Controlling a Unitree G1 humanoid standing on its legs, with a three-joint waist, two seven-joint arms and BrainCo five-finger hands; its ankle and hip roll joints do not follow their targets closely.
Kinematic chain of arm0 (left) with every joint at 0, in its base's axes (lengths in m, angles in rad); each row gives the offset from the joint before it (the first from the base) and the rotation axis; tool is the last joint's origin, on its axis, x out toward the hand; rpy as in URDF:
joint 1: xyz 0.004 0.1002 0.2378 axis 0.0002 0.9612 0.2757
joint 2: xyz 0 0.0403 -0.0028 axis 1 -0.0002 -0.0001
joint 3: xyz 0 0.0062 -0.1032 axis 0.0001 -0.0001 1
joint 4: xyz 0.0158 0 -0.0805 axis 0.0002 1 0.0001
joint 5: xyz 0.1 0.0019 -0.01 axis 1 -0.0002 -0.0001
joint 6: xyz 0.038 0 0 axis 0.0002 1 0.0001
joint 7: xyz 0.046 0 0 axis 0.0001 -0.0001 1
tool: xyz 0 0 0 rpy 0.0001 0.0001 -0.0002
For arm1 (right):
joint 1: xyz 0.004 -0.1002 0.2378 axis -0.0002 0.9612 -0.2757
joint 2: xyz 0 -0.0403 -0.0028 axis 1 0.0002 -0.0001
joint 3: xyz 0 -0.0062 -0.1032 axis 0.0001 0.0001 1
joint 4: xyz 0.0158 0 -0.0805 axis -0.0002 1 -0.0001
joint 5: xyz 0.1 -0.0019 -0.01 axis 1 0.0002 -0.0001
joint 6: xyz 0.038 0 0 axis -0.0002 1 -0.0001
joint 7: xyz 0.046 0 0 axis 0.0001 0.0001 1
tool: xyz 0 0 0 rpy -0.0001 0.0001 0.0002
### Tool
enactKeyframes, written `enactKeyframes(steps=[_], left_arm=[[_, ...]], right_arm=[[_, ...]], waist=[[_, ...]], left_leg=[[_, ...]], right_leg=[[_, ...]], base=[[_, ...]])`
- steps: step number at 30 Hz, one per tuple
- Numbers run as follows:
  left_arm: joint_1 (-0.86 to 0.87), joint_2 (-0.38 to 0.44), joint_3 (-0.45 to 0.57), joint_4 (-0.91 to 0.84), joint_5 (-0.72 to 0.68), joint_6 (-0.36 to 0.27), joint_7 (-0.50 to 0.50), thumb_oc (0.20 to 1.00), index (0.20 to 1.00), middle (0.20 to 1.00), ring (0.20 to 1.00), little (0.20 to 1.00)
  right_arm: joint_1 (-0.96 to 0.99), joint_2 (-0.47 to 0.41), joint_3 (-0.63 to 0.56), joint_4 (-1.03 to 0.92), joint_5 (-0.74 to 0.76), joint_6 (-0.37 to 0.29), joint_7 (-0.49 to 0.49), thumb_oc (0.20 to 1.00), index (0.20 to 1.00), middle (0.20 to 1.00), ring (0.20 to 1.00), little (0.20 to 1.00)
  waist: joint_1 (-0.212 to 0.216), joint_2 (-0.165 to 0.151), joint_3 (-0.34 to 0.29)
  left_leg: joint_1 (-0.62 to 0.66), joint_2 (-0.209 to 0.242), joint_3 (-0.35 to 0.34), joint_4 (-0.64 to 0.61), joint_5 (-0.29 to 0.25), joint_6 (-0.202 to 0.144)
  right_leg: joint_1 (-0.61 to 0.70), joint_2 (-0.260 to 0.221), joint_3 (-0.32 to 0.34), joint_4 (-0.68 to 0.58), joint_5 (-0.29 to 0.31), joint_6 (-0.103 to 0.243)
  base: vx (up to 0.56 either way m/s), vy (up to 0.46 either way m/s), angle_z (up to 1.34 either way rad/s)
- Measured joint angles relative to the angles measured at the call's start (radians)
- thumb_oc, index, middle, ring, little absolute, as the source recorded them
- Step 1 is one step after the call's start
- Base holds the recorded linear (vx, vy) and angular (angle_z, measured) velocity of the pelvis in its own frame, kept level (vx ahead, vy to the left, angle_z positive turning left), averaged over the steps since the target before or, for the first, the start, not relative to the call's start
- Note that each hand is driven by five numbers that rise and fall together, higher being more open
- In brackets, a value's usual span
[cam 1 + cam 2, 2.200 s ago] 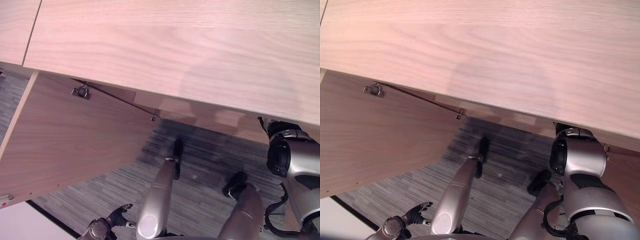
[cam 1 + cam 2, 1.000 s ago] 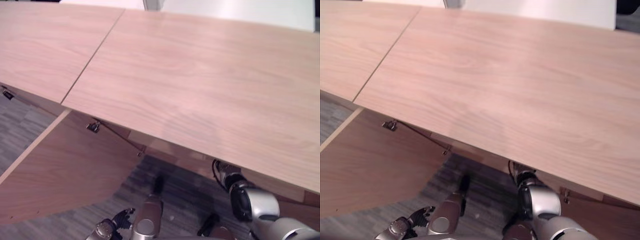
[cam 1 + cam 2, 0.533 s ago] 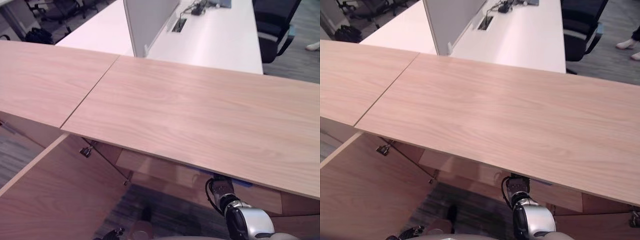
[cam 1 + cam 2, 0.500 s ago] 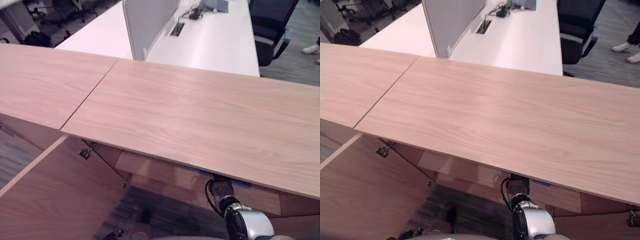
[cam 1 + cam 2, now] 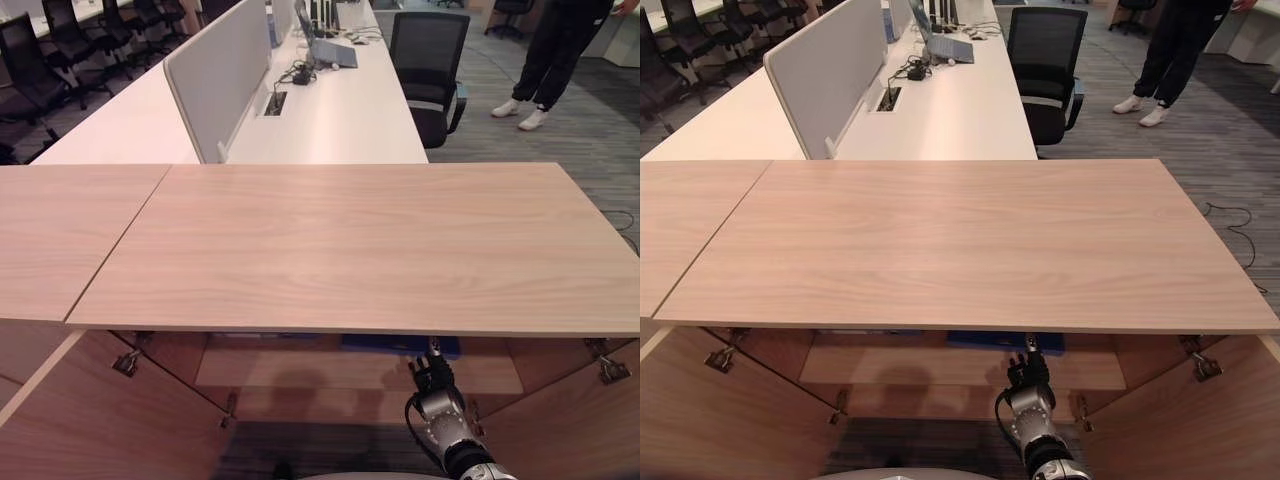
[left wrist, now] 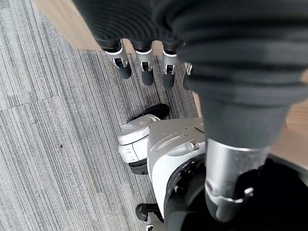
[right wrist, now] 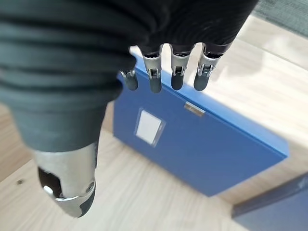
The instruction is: Put the empty folder in the office cabinet
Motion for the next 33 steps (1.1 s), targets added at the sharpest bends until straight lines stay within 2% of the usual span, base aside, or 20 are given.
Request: enactKeyframes(steps=[7, 12, 13, 14, 17, 18, 23, 25, 30, 33], left_arm=[[0.003, -0.003, 0.0, 0.009, 0.001, 0.016, 0.0, 1.0, 1.0, 1.0, 1.0, 1.0], [0.002, -0.02, 0.008, 0.017, 0.002, 0.017, 0.004, 1.0, 1.0, 1.0, 1.0, 1.0], [0.002, -0.021, 0.008, 0.017, 0.002, 0.017, 0.005, 1.0, 1.0, 1.0, 1.0, 1.0], [0.002, -0.017, 0.008, 0.018, 0.007, 0.016, 0.005, 1.0, 1.0, 1.0, 1.0, 1.0], [0.002, -0.023, 0.019, 0.018, 0.029, 0.011, 0.005, 1.0, 1.0, 1.0, 1.0, 1.0], [0.004, -0.018, 0.041, 0.017, 0.057, 0.005, 0.005, 1.0, 1.0, 1.0, 1.0, 1.0], [0.0, -0.02, 0.049, 0.019, 0.114, -0.02, 0.006, 1.0, 1.0, 1.0, 1.0, 1.0], [-0.006, -0.016, 0.048, 0.016, 0.131, -0.027, 0.006, 1.0, 1.0, 1.0, 1.0, 1.0], [-0.016, -0.009, 0.045, 0.006, 0.148, -0.032, 0.004, 1.0, 1.0, 1.0, 1.0, 1.0], [-0.041, 0.014, 0.028, -0.014, 0.157, -0.049, -0.015, 1.0, 1.0, 1.0, 1.0, 1.0]], right_arm=[[0.068, -0.004, 0.01, -0.002, -0.034, 0.038, 0.019, 1.0, 1.0, 1.0, 1.0, 1.0], [0.089, -0.023, 0.017, -0.003, -0.122, 0.058, 0.035, 1.0, 1.0, 1.0, 1.0, 1.0], [0.096, -0.034, 0.038, -0.003, -0.155, 0.06, 0.036, 0.529, 0.529, 0.529, 0.529, 0.529], [0.107, -0.061, 0.061, -0.003, -0.234, 0.083, 0.054, 0.2, 0.2, 0.2, 0.2, 0.2], [0.113, -0.113, 0.113, -0.005, -0.393, 0.101, 0.066, 0.2, 0.2, 0.2, 0.2, 0.2], [0.114, -0.187, 0.119, -0.043, -0.586, 0.113, 0.069, 0.2, 0.2, 0.2, 0.2, 0.2], [0.064, -0.363, 0.121, -0.117, -0.927, 0.128, 0.038, 0.2, 0.2, 0.2, 0.2, 0.2], [0.031, -0.403, 0.152, -0.127, -1.025, 0.128, 0.035, 0.2, 0.2, 0.2, 0.2, 0.2], [-0.059, -0.413, 0.195, -0.111, -1.134, 0.135, 0.033, 0.2, 0.2, 0.2, 0.2, 0.2], [-0.178, -0.447, 0.274, -0.049, -1.212, 0.145, 0.045, 0.2, 0.2, 0.2, 0.2, 0.2]], waist=[[-0.023, 0.003, -0.002], [-0.03, 0.011, -0.007], [-0.03, 0.011, -0.007], [-0.03, 0.011, -0.007], [-0.03, 0.011, -0.005], [-0.027, 0.011, -0.004], [-0.022, 0.01, 0.005], [-0.024, 0.011, 0.008], [-0.011, 0.005, 0.032], [0.025, -0.013, 0.081]], left_leg=[[0.017, 0.001, 0.023, -0.001, -0.001, 0.002], [0.023, 0.001, 0.03, -0.008, -0.001, 0.002], [0.024, 0.001, 0.034, -0.007, -0.001, 0.002], [0.028, 0.001, 0.039, -0.001, -0.002, 0.003], [0.029, 0.0, 0.044, -0.001, -0.003, 0.005], [0.029, 0.0, 0.044, -0.009, -0.004, 0.005], [0.026, 0.002, 0.025, -0.009, -0.004, 0.006], [0.024, 0.002, 0.016, -0.009, -0.002, 0.004], [0.018, 0.001, 0.001, 0.0, -0.001, 0.003], [0.015, 0.0, -0.027, 0.0, 0.002, 0.001]], right_leg=[[0.001, -0.001, 0.029, -0.005, 0.008, 0.008], [0.002, -0.002, 0.034, -0.007, 0.011, 0.009], [0.002, -0.002, 0.037, -0.007, 0.014, 0.009], [0.001, -0.002, 0.045, -0.008, 0.017, 0.009], [0.001, -0.002, 0.049, -0.01, 0.02, 0.011], [0.003, -0.002, 0.049, -0.016, 0.02, 0.012], [0.027, 0.004, 0.028, -0.04, 0.024, 0.019], [0.035, 0.006, 0.017, -0.051, 0.028, 0.019], [0.041, 0.008, -0.001, -0.051, 0.03, 0.016], [0.064, 0.011, -0.027, -0.061, 0.03, 0.016]], base=[[-0.01, 0.018, -0.11], [-0.01, 0.008, -0.04], [-0.04, 0.005, -0.11], [-0.03, 0.005, -0.12], [-0.01, 0.001, -0.05], [0.0, 0.0, 0.0], [0.01, -0.028, 0.1], [0.01, -0.028, 0.13], [0.01, -0.025, 0.1], [0.03, -0.062, 0.25]])
